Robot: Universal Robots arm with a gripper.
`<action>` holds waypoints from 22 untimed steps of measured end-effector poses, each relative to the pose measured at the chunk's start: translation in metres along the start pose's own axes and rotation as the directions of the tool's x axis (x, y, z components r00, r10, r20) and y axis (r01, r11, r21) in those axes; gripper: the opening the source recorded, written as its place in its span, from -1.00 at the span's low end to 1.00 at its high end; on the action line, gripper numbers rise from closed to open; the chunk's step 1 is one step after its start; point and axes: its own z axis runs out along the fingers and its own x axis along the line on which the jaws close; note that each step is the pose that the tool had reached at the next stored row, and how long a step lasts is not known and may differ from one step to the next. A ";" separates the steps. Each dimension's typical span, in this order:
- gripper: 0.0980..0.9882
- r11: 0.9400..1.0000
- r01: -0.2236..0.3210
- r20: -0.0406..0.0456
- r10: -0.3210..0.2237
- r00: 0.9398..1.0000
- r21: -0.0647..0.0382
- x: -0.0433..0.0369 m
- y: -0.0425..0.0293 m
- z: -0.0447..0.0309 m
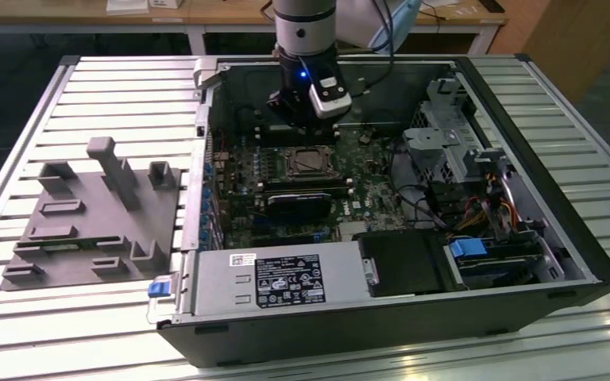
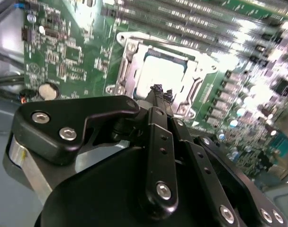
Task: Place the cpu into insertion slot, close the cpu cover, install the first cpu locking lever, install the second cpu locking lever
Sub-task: 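Install the first cpu locking lever, then install the second cpu locking lever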
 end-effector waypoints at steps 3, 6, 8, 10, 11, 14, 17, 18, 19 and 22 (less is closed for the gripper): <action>-0.99 1.000 0.002 0.004 -0.002 1.000 0.018 -0.0009 -0.0033 -0.0001; -0.99 1.000 0.003 0.007 -0.003 1.000 0.028 -0.0019 -0.0066 0.0001; -0.99 0.999 0.003 0.009 -0.004 1.000 0.034 -0.0026 -0.0082 0.0002; -0.99 0.999 0.004 0.009 -0.004 1.000 0.034 -0.0026 -0.0083 0.0003; -0.99 0.999 0.005 0.009 -0.005 1.000 0.034 -0.0026 -0.0084 0.0003; -0.99 0.999 0.007 0.009 -0.007 1.000 0.034 -0.0027 -0.0085 -0.0005; -0.99 0.999 0.007 0.009 -0.007 1.000 0.034 -0.0030 -0.0084 -0.0029; -0.99 0.999 0.007 0.009 -0.007 1.000 0.034 -0.0030 -0.0084 -0.0032; -0.99 0.999 0.007 0.009 -0.007 1.000 0.033 -0.0030 -0.0084 -0.0031; -0.99 0.999 0.007 0.009 -0.007 1.000 0.034 -0.0032 -0.0084 -0.0045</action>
